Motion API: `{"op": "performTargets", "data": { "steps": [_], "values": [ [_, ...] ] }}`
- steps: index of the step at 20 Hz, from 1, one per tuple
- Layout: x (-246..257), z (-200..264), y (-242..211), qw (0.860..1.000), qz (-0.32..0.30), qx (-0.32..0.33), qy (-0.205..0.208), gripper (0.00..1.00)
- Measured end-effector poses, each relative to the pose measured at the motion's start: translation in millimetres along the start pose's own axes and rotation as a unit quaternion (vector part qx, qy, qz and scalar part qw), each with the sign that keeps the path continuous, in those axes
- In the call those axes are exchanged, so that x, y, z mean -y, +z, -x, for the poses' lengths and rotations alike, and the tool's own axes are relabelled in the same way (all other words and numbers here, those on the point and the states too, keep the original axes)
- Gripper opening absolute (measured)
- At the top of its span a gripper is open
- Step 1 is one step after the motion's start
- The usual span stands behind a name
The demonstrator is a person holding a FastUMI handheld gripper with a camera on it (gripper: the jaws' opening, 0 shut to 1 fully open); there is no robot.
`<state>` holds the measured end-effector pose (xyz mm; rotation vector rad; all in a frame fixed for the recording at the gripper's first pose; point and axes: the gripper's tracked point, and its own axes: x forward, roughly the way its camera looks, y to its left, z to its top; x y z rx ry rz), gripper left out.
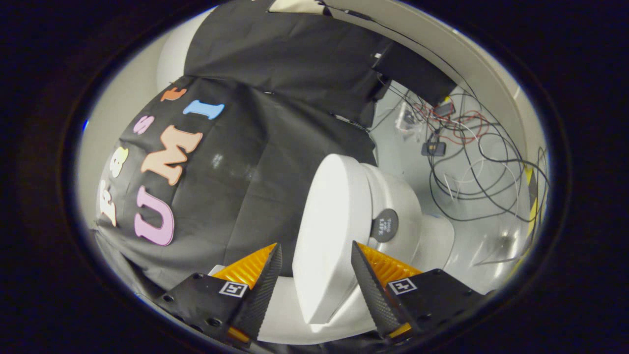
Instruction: Open the toilet lid.
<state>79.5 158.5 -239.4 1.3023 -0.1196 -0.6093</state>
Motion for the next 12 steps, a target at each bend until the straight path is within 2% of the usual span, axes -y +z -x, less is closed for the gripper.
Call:
{"op": "performTargets", "data": {
  "steps": [5, 9, 10, 12],
  "values": [
    [16, -4, -24, 0.999, -0.03, -0.014, -0.016, 0.88],
    [42, -16, -16, 0.998, -0.033, -0.006, -0.06, 0.89],
    [57, -16, -11, 0.995, -0.038, -0.015, -0.089, 0.8],
    [66, -23, -16, 0.994, -0.036, -0.026, -0.097, 0.64]
  ]
}}
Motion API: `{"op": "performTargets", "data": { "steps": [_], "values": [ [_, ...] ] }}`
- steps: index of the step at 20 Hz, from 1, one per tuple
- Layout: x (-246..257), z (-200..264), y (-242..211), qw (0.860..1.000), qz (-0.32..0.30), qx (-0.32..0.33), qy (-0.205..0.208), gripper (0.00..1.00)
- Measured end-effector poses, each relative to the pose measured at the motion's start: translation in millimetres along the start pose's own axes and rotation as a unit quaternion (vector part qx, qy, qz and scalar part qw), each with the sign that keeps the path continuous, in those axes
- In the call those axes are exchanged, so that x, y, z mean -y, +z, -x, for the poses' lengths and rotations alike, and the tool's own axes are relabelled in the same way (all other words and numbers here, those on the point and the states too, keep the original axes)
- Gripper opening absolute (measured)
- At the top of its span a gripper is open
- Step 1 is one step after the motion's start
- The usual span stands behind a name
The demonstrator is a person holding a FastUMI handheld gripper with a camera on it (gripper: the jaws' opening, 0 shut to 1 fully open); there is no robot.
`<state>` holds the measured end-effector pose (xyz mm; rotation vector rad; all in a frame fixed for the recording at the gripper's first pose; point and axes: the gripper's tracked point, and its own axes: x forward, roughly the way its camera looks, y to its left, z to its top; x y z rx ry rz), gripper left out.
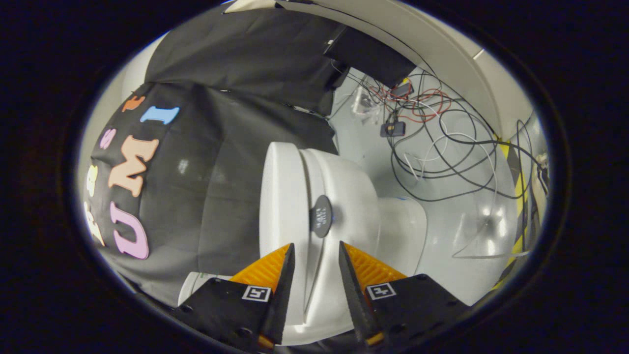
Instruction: Open the toilet lid.
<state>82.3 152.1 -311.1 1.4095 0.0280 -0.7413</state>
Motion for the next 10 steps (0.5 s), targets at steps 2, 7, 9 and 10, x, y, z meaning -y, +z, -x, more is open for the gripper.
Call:
{"op": "performTargets", "data": {
  "steps": [2, 7, 9, 10],
  "values": [
    [-9, 1, 8, 1.0, -0.013, 0.002, 0.016, 0.56],
    [2, -17, 37, 0.998, -0.061, 0.017, 0.017, 0.32],
    [-3, -17, 36, 0.996, -0.078, 0.004, 0.033, 0.08],
    [-5, -16, 38, 0.996, -0.078, 0.003, 0.04, 0.08]
  ]
}}
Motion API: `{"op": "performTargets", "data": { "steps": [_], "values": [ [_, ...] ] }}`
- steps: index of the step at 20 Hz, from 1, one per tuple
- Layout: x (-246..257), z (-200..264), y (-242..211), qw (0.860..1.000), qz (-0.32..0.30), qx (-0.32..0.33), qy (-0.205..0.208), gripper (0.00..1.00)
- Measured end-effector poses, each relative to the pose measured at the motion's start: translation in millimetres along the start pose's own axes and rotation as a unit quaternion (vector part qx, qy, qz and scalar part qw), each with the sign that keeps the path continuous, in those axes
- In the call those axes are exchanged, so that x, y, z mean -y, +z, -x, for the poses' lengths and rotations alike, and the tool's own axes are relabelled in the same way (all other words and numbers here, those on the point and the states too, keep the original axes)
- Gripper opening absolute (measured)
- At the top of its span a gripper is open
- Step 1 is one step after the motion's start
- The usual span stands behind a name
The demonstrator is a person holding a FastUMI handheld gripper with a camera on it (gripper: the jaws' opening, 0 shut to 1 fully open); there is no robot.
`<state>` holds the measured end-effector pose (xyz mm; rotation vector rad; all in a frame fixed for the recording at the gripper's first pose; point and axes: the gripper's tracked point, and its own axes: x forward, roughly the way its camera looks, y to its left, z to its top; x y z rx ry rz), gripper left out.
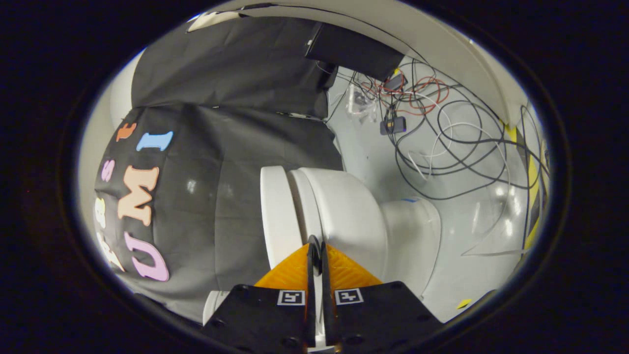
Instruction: Open the toilet lid.
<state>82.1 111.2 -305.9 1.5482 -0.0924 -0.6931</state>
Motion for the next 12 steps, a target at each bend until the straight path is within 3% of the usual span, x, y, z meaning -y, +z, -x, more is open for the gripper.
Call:
{"op": "performTargets", "data": {
  "steps": [2, 5, 12],
  "values": [
    [-4, 3, 1, 1.0, 0.024, 0.001, 0.001, 0.08],
    [-9, 7, 1, 0.994, 0.109, -0.001, -0.017, 0.08],
    [-83, 32, -4, 0.977, 0.205, 0.032, 0.045, 0.08]
  ]
}}
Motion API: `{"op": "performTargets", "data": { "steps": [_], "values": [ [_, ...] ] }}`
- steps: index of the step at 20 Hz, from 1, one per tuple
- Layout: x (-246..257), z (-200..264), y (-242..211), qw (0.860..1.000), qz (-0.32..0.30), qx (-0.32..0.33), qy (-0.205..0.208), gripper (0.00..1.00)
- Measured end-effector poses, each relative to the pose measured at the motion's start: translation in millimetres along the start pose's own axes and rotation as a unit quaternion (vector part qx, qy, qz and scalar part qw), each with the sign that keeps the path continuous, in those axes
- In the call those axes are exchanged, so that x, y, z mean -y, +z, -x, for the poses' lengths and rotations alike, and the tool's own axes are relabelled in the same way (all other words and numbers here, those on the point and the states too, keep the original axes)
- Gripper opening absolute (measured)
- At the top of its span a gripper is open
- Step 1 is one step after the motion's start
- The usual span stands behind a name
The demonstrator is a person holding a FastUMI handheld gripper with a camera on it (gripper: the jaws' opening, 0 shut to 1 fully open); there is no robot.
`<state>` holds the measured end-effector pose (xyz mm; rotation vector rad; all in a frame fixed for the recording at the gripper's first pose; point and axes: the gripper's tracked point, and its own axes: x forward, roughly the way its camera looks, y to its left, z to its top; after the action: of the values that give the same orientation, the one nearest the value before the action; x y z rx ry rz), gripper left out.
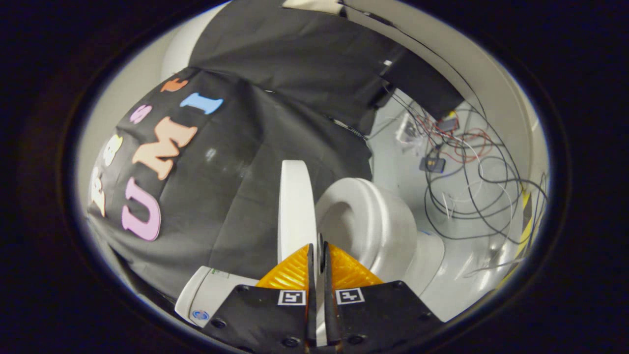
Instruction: Open the toilet lid.
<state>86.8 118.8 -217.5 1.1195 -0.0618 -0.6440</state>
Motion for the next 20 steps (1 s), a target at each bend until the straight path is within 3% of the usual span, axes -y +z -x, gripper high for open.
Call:
{"op": "performTargets", "data": {
  "steps": [6, 9, 12, 16, 20],
  "values": [
    [-94, 18, 0, 0.989, 0.123, 0.002, 0.084, 0.08],
    [-134, 30, -13, 0.969, 0.217, -0.008, 0.116, 0.08],
    [-174, 37, -29, 0.948, 0.271, -0.019, 0.164, 0.11],
    [-225, 48, -60, 0.909, 0.34, -0.04, 0.239, 0.15],
    [-263, 63, -116, 0.855, 0.411, -0.073, 0.308, 0.15]
  ]
}}
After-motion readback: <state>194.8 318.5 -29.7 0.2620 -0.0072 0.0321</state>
